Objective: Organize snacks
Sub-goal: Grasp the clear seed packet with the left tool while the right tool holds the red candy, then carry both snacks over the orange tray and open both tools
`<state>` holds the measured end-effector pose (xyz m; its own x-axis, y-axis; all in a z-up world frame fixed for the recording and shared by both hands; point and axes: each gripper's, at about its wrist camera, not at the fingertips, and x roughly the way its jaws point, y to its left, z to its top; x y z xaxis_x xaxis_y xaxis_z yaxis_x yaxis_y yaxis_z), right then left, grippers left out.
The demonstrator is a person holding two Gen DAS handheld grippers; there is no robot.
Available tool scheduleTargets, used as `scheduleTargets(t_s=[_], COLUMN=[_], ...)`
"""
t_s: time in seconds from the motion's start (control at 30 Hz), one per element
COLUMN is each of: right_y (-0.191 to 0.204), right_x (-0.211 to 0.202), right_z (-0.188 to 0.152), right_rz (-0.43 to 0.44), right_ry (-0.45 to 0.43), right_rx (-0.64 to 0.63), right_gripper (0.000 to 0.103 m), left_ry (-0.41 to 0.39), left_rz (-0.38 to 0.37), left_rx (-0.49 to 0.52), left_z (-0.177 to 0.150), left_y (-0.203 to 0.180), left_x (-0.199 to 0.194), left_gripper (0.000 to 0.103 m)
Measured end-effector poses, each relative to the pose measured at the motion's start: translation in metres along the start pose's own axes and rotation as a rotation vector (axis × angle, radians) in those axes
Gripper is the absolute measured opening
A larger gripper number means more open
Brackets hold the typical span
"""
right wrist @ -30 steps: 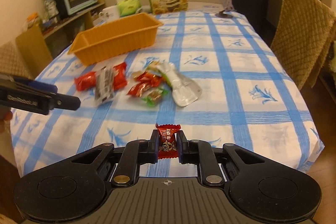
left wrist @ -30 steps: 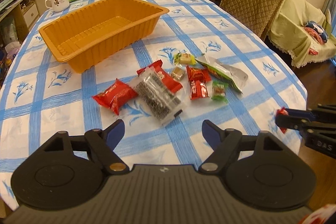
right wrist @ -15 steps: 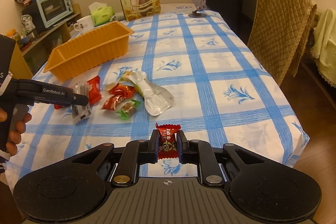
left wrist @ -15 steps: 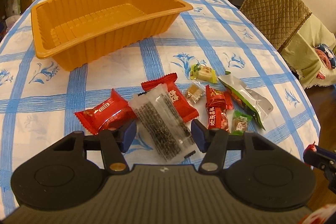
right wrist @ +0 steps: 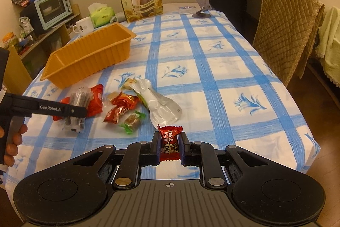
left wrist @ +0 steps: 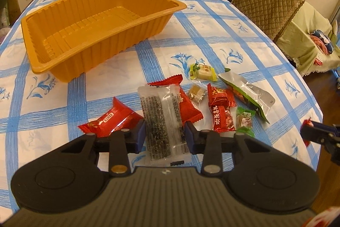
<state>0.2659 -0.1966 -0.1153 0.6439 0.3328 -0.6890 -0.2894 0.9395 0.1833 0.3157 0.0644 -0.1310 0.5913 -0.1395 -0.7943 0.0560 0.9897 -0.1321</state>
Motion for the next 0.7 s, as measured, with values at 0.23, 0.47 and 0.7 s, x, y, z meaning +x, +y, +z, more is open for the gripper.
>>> scheduleTargets(t_s=[0.23, 0.47, 0.7], right_y=[0.018, 0.045, 0.079], right_x=[0.016, 0.043, 0.080], right_z=[0.026, 0.071, 0.126], right_rz=[0.062, 0.154, 0.256], right_ry=[-0.011, -0.034, -0.063], right_rx=[-0.004, 0.001, -0.010], right_gripper=[0.018, 0.018, 0.018], left_ry=[-0.067, -0.140, -0.192], left_rz=[-0.001, 0.015, 0.047], left_rx=[0.037, 0.030, 0.002], left_z=[0.014, 0.047, 0.086], left_y=[0.011, 0.031, 0.059], left_x=[-0.031, -0.056, -0.059], left_gripper=[0.034, 0.034, 0.034])
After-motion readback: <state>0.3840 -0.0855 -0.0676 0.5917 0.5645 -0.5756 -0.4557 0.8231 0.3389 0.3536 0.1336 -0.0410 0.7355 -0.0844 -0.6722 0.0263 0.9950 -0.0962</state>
